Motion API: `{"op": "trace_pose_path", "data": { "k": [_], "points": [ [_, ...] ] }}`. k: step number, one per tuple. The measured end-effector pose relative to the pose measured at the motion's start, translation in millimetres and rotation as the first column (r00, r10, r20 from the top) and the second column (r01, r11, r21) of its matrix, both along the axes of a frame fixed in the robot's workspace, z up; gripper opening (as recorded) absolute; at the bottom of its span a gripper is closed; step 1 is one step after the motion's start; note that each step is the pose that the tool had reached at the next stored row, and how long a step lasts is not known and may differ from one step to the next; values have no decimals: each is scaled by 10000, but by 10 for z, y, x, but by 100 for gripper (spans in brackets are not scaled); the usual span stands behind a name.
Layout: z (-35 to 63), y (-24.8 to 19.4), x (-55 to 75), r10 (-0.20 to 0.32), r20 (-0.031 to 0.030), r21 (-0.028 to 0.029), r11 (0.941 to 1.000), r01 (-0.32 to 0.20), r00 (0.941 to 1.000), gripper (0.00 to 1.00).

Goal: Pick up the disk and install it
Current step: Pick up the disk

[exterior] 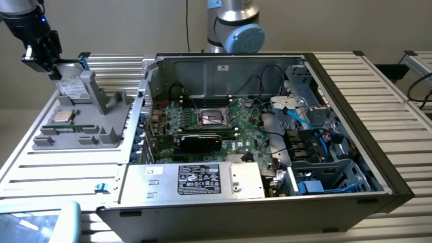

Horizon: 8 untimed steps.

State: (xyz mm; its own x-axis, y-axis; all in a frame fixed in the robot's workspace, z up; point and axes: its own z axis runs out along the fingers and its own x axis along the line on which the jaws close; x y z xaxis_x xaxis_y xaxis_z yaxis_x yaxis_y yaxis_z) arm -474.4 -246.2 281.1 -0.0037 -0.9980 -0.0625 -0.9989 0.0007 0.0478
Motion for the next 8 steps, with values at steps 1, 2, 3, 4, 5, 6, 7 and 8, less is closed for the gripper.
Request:
{"op": "trace_pose_path", "data": {
  "k": [1, 2, 3, 4, 5, 6, 7, 8],
  "points": [
    [0, 0, 0, 55, 0, 0, 10000, -55, 10000, 38],
    [-1, 0, 0, 99, 0, 0, 10000, -99, 10000, 38],
    [-1, 0, 1, 129, 1, 1, 9999, -129, 9999, 38],
    [-1, 0, 0, 137, 1, 0, 9999, -137, 9999, 38],
    [-1, 0, 0, 137, 0, 0, 9999, -137, 9999, 38],
    [-1, 0, 0, 125, 0, 0, 9999, -125, 9999, 38],
    [-1, 0, 1, 77, 1, -1, 10000, -77, 10000, 38],
    [-2, 1, 1, 25, 1, 0, 10000, -25, 10000, 38]
  ]
}}
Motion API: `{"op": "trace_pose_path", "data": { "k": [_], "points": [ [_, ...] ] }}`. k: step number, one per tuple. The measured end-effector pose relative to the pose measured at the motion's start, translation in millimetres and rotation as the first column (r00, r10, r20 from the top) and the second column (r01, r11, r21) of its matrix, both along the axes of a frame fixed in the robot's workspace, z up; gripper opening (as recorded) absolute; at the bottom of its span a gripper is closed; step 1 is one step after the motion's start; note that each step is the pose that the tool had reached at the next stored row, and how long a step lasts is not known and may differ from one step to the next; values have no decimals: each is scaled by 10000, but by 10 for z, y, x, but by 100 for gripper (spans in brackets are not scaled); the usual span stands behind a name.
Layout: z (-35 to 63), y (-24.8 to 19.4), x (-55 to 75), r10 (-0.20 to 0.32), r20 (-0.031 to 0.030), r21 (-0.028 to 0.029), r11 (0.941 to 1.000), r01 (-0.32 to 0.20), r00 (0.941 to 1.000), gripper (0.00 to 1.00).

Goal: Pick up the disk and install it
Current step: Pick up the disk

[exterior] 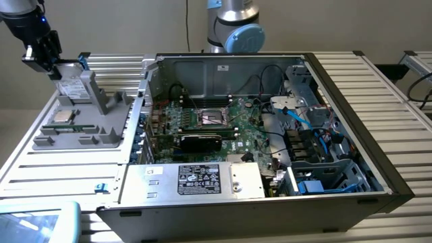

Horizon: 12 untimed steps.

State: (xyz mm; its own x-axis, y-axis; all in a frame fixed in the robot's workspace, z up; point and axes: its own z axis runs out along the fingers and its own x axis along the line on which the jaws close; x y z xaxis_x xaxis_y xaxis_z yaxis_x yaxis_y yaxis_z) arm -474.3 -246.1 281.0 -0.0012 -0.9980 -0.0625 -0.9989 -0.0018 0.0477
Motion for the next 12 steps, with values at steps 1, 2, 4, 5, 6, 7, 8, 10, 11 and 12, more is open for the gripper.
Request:
{"op": "trace_pose_path", "data": {
  "k": [1, 2, 4, 5, 6, 7, 8, 10, 11, 12],
  "points": [
    [0, 0, 0, -45, -1, 0, 10000, 45, 10000, 38],
    [0, 0, 0, -78, -1, 0, 10000, 78, 10000, 38],
    [-1, 0, -1, -149, 1, 0, 9999, 149, 9999, 38],
    [-1, 0, 0, -178, 2, 0, 9998, 178, 9998, 38],
    [-1, -1, 0, -199, 2, 0, 9998, 199, 9998, 38],
    [-1, 0, 0, -218, 2, 0, 9998, 218, 9998, 38],
    [-1, 0, 0, -235, 1, 0, 9997, 235, 9997, 38],
    [-2, 0, 0, -267, 2, 1, 9996, 267, 9996, 38],
    [-2, 0, 0, -275, 2, 2, 9996, 275, 9996, 38],
    [-2, 0, 0, -276, 2, 4, 9996, 276, 9996, 38]
  ]
}}
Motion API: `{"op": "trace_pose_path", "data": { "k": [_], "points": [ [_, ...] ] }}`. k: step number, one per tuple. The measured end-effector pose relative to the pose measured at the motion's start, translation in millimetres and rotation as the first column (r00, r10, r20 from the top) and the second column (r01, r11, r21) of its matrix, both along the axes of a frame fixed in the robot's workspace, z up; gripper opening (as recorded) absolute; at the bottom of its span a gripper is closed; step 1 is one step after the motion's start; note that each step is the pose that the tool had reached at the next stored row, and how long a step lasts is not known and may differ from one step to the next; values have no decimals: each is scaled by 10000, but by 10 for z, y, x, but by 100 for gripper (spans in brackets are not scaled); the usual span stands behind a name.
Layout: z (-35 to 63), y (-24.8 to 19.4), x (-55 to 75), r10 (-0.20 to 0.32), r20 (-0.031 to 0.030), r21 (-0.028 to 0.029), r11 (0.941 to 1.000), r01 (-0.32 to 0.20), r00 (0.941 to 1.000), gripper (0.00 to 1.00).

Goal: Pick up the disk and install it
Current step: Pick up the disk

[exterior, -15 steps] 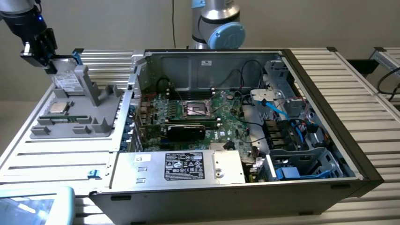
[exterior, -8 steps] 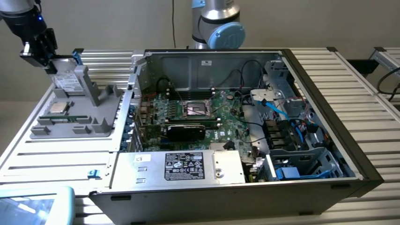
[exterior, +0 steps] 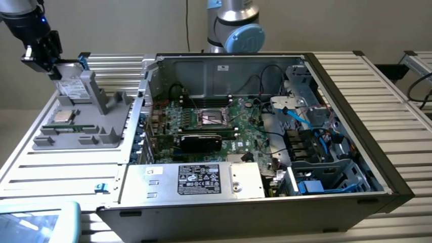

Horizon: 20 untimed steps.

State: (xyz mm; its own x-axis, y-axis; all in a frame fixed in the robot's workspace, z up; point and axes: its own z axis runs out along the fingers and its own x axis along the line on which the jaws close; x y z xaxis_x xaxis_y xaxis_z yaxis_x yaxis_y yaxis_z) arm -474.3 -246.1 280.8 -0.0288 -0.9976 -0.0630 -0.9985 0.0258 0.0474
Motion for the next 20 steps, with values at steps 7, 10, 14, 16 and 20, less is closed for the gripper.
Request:
{"op": "trace_pose_path", "data": {
  "k": [7, 10, 14, 16, 20],
  "points": [
    [13, 0, 0, -1, 9, 1, 10000, 1, 10000, 38],
    [14, 0, 0, 0, 7, 1, 10000, 0, 10000, 38],
    [14, 0, 0, 2, 7, 1, 10000, -2, 10000, 38],
    [15, -1, 0, 21, 7, 11, 10000, -21, 10000, 38],
    [14, -2, 0, 124, 7, 32, 9999, -124, 9999, 38]
  ]
}}
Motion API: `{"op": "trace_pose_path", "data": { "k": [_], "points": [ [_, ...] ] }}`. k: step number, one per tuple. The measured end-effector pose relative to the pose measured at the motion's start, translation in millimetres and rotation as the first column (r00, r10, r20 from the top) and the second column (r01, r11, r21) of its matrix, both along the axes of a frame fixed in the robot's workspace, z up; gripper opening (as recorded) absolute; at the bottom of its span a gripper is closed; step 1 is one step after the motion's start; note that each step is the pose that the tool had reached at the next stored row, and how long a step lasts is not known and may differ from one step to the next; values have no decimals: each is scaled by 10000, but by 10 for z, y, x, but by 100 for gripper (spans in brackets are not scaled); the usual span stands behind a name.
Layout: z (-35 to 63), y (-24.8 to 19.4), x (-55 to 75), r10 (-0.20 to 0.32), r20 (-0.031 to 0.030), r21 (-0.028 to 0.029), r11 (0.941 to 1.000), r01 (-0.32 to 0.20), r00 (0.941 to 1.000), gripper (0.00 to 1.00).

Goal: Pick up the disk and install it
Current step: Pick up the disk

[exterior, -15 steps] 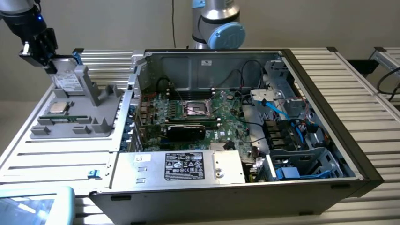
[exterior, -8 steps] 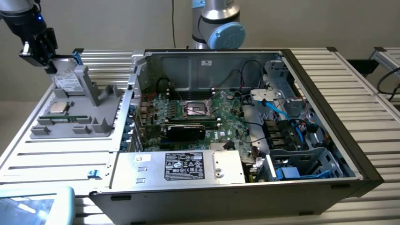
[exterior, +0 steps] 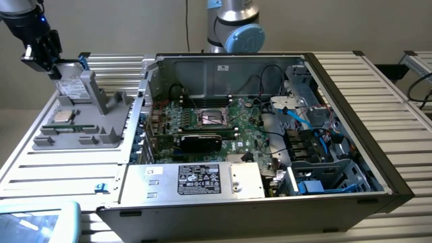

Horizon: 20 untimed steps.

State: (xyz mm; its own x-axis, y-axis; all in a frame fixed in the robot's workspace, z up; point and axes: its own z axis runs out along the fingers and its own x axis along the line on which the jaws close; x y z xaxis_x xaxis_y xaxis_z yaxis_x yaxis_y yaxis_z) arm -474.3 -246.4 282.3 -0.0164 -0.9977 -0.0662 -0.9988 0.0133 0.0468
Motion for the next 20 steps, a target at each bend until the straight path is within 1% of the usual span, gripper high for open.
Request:
{"op": "trace_pose_path", "data": {
  "k": [12, 15, 20],
  "points": [
    [18, 0, -1, 71, 0, 2, 10000, -71, 10000, 38],
    [19, -1, -1, -14, -2, 22, 10000, 14, 10000, 38],
    [17, -1, -1, -349, -3, 66, 9994, 349, 9994, 38]
  ]
}}
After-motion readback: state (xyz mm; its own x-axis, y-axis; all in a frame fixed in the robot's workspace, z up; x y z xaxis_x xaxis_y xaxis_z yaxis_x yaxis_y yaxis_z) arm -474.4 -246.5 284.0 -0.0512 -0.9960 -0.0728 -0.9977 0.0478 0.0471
